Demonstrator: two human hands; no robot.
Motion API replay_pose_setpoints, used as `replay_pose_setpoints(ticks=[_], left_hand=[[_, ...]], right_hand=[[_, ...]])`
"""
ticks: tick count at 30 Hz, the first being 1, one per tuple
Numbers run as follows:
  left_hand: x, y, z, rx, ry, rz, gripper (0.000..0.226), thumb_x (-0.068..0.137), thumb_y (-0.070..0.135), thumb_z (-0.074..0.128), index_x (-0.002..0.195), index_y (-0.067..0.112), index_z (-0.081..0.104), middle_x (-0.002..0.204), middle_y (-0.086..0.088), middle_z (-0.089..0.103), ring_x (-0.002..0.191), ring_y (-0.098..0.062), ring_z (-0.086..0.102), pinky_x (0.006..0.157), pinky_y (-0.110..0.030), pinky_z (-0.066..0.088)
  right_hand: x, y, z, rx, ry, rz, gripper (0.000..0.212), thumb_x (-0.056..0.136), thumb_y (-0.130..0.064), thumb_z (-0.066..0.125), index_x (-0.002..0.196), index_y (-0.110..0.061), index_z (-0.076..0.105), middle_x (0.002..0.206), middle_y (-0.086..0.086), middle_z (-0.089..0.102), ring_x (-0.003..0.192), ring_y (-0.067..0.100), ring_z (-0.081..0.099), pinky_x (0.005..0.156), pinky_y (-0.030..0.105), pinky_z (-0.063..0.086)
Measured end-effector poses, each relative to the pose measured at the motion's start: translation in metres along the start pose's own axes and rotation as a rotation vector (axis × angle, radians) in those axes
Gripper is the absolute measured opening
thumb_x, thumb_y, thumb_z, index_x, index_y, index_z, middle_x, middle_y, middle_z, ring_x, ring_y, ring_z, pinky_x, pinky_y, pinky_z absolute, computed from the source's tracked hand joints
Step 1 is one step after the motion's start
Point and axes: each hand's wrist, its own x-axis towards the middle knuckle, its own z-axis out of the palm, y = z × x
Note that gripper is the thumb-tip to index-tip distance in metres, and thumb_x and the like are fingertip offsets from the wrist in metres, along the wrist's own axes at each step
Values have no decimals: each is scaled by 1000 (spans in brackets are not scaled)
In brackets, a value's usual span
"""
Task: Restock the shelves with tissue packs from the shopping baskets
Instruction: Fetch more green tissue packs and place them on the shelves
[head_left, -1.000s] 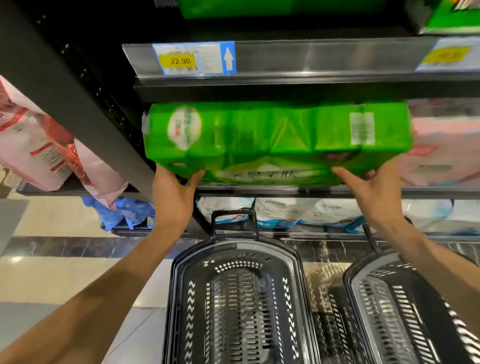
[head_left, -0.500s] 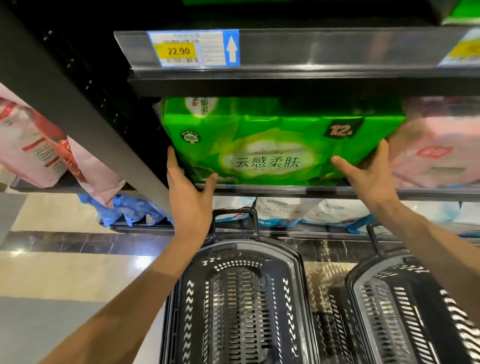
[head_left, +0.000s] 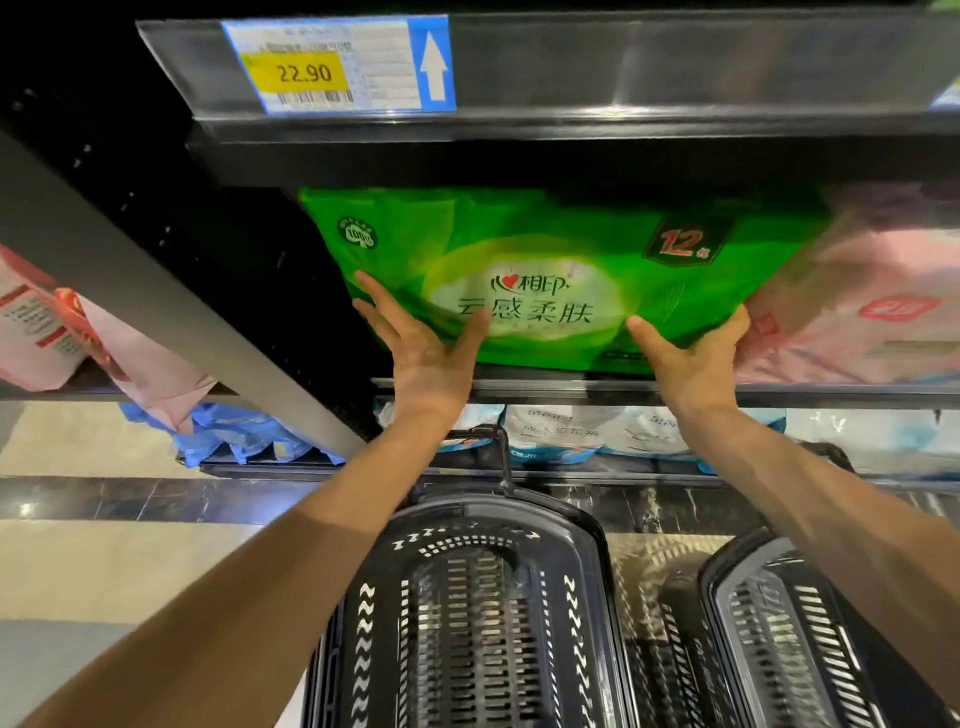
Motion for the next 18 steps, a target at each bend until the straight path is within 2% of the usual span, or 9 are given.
replay_pose_setpoints(ticks=[1, 3, 4, 7, 10, 12, 14, 16, 18], left_hand=[[8, 1, 2, 2, -6, 2, 124, 89, 49, 73, 156, 27, -29, 167, -13, -25, 157, -25, 5, 101, -11, 20], [16, 2, 8, -13, 4, 20, 119, 93, 44, 70, 156, 24, -29, 166, -13, -27, 157, -25, 2, 89, -3, 17], [18, 1, 12, -25, 15, 27, 118, 93, 41, 70, 156, 23, -29, 165, -13, -28, 157, -25, 0, 85, 0, 15], [21, -5, 20, -45, 42, 32, 120, 92, 39, 72, 156, 25, -28, 165, -12, -29, 157, -27, 3, 83, 2, 21], [22, -13, 16, -17, 42, 49, 120, 91, 41, 73, 156, 28, -27, 167, -10, -27, 157, -27, 6, 92, -6, 28], [19, -16, 8, 11, 21, 63, 117, 93, 38, 72, 157, 29, -26, 168, -8, -24, 156, -22, 11, 97, -5, 26], [16, -17, 0, 30, -12, 64, 116, 94, 32, 72, 158, 30, -25, 169, -5, -21, 155, -17, 7, 109, -10, 23], [17, -19, -8, 36, -36, 77, 116, 93, 27, 74, 159, 32, -22, 170, -5, -15, 157, -18, 4, 123, -30, 24], [16, -18, -17, 44, -66, 60, 114, 93, 27, 74, 160, 35, -18, 171, -8, 2, 155, -22, 19, 121, -35, 30]], right_hand=[[6, -1, 2, 7, 6, 2, 111, 68, -53, 89, 148, -9, 27, 142, 8, 50, 131, 24, 50, 119, 35, 36], [20, -2, 7, 20, 6, 27, 117, 58, -70, 85, 142, -9, 31, 139, 8, 54, 126, 24, 53, 116, 33, 39], [25, -3, 9, 8, -6, 21, 113, 62, -66, 86, 142, -8, 32, 140, 8, 54, 123, 22, 54, 112, 30, 40], [34, 3, 10, -24, -17, -17, 94, 79, -42, 86, 146, -5, 31, 141, 7, 54, 119, 16, 54, 103, 18, 38], [36, 4, 11, -24, -19, 16, 88, 83, -34, 86, 145, -6, 30, 134, 4, 55, 119, 15, 54, 98, 9, 38], [33, -3, 12, 33, -20, 46, 92, 80, -38, 86, 146, -5, 32, 133, 2, 55, 117, 14, 54, 95, 4, 38], [29, -10, 12, 48, -7, 66, 96, 78, -38, 88, 149, -4, 34, 140, 7, 55, 120, 19, 57, 104, 20, 44], [26, -14, 14, 36, 25, 113, 94, 79, -33, 88, 150, -2, 36, 144, 14, 55, 122, 24, 58, 106, 38, 49], [21, -19, 16, 48, 41, 287, 100, 75, -46, 88, 149, 0, 38, 145, 19, 54, 126, 32, 58, 108, 48, 48]])
